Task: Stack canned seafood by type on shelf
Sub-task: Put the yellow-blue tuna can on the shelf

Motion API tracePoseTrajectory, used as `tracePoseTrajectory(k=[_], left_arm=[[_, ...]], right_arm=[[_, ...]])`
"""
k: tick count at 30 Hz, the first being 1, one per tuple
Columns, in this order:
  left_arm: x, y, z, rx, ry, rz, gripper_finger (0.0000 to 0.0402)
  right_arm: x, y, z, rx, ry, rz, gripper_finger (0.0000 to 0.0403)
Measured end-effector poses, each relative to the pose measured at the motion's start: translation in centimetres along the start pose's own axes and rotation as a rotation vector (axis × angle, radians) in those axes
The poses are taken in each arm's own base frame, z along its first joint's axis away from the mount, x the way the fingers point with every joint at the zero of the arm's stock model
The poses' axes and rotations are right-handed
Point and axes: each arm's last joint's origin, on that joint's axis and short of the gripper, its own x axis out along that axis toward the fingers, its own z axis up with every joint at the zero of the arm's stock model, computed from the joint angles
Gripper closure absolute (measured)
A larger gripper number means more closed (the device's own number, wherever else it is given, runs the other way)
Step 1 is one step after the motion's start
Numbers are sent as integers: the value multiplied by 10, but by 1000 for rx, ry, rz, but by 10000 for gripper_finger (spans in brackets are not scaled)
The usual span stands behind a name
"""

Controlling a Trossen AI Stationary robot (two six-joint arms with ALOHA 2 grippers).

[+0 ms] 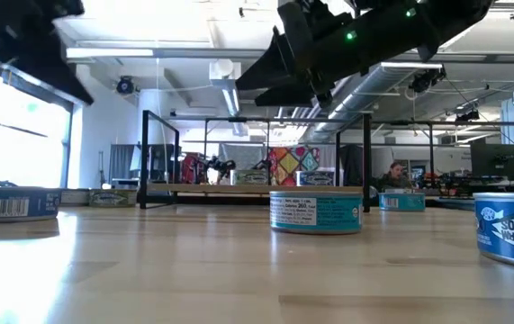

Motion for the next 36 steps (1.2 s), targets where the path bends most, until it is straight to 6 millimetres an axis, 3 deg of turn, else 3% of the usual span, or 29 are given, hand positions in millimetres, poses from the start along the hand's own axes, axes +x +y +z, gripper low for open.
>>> tracePoseTrajectory(k=[11,25,31,36], left_arm=[[24,-9,-36,-75,-51,90,401],[30,-16,-33,-54,-159,118,401],[28,1,-21,-206,-190,195,401],[24,28,-5,-177,-76,293,401]], right_arm=[[4,-10,0,-79,13,-20,105],[10,-21,2,-7,23,-12,105],[9,-19,0,-9,33,-8,105],[9,-19,-1,-18,44,-9,105]])
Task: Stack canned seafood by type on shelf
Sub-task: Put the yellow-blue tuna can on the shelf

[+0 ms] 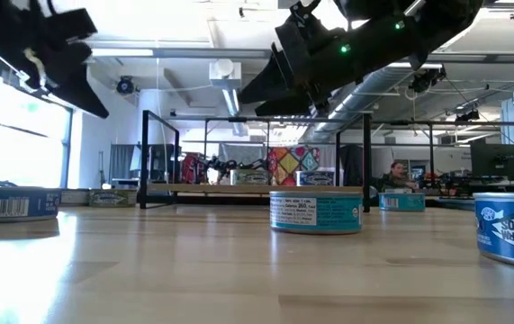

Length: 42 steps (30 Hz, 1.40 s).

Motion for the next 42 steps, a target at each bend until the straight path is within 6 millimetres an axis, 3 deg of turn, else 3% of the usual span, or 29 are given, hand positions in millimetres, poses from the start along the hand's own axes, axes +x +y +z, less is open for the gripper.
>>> tracePoseTrajectory(k=[7,12,18,22,25,28,35,42], left_arm=[[11,31,8,-20,129,124,395],[20,39,11,-57,206,155,357],[28,45,11,-24,239,203,296],[31,48,12,-44,247,228,268],[32,49,13,-56,254,236,254],[34,50,14,-80,261,233,244],[35,50,14,-77,276,225,226],[34,49,13,-92,287,216,208]], right_arm=[[0,-1,-5,-22,50,-8,105],[-5,-3,-19,-124,206,2,105],[-42,-9,-19,-140,391,-172,105],[-70,-6,-16,-168,474,-176,105],[-78,-2,-14,-178,467,-162,105],[-74,3,-9,-162,393,-165,105],[-45,17,-7,-142,213,-117,105],[-28,27,-13,-170,133,-67,105]])
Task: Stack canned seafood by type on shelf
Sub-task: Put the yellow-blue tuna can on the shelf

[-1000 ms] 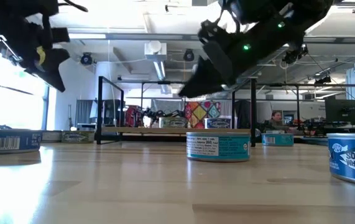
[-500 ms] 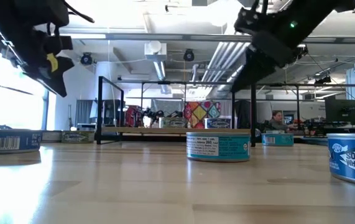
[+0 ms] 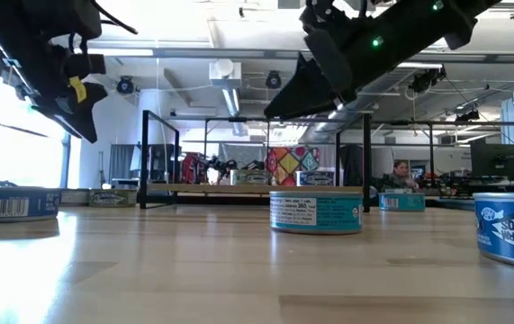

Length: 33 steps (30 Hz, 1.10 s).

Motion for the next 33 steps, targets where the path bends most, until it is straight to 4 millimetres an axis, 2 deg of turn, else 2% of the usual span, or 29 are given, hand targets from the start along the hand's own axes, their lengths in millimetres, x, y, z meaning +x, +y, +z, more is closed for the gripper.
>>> tracePoseTrajectory(k=[8,21,33], left_arm=[[0,0,0,-25,1,-2,206],[-19,-15,-21,-24,214,-247,206],[-41,-23,-43,-7,317,-389,206]], right_arm=[[-15,-6,4,-25,13,-125,105],[-15,-6,5,-22,19,-87,105],[-15,-5,5,4,22,-55,105]])
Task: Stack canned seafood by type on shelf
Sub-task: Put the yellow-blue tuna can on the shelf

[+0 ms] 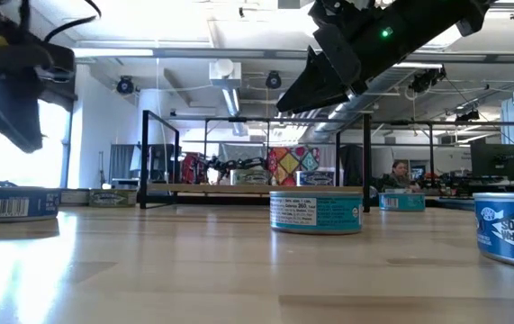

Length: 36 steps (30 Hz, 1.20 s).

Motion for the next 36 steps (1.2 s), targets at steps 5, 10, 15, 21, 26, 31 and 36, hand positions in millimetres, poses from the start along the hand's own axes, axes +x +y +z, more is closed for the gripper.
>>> tracePoseTrajectory(k=[5,10,15,21,26,31,36], left_arm=[[-5,-4,-12,3,40,-46,206],[-10,-8,-23,23,45,-89,206],[-15,-21,-32,67,46,-219,206],[-14,-37,-36,171,-78,-294,206],[-8,-59,-30,222,-437,-266,206],[6,-84,-23,377,-592,-211,206],[7,-109,-25,709,-400,-450,213]], right_arm=[[0,0,0,-7,0,0,105],[0,0,0,-7,0,0,105],[0,0,1,1,-7,0,105],[0,0,3,15,-24,2,105],[1,0,6,30,-56,5,105],[1,-1,8,29,-69,2,105],[1,-1,8,29,-69,2,105]])
